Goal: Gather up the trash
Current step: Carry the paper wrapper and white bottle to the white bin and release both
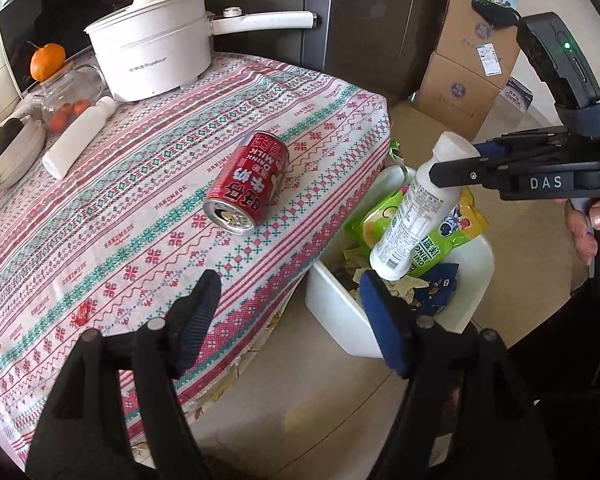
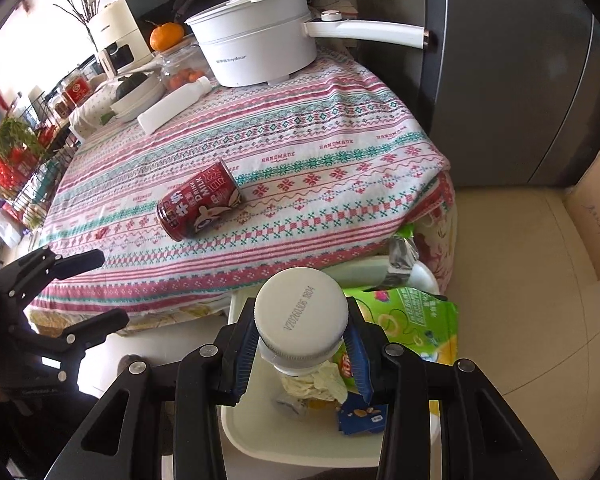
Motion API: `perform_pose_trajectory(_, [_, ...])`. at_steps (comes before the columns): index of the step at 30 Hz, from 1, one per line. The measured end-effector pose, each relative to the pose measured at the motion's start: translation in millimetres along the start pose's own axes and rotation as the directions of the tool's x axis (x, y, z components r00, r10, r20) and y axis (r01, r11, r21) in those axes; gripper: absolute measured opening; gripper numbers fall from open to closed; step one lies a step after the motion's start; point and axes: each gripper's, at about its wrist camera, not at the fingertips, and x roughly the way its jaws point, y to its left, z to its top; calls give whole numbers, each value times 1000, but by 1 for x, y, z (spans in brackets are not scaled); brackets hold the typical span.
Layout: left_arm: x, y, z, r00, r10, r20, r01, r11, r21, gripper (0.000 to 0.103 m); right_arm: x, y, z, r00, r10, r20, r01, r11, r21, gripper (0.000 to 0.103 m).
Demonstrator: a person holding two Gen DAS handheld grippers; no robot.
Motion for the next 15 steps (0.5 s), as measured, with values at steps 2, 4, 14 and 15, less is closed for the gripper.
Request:
perform_pose_trajectory(2, [-2, 3, -1, 1000, 2, 4, -2, 1000, -6, 73, 5, 2, 4, 1000, 3, -4, -3, 1000, 10, 41])
perform_pose_trajectory(4, [-4, 7, -2, 1000, 4, 5, -4, 1000, -10, 74, 9, 3, 6, 1000, 8, -11, -8, 1000, 24, 42])
perform_pose_trajectory(14, [-13, 25, -6, 1000, 27, 14, -27, 999, -40, 78, -12, 11, 12, 998, 17, 53, -19, 999, 48, 62])
perform_pose_trajectory(15, [-13, 26, -7, 999, 30, 14, -30, 999, -44, 78, -12, 11, 12, 998, 17, 53, -19, 999, 49, 62])
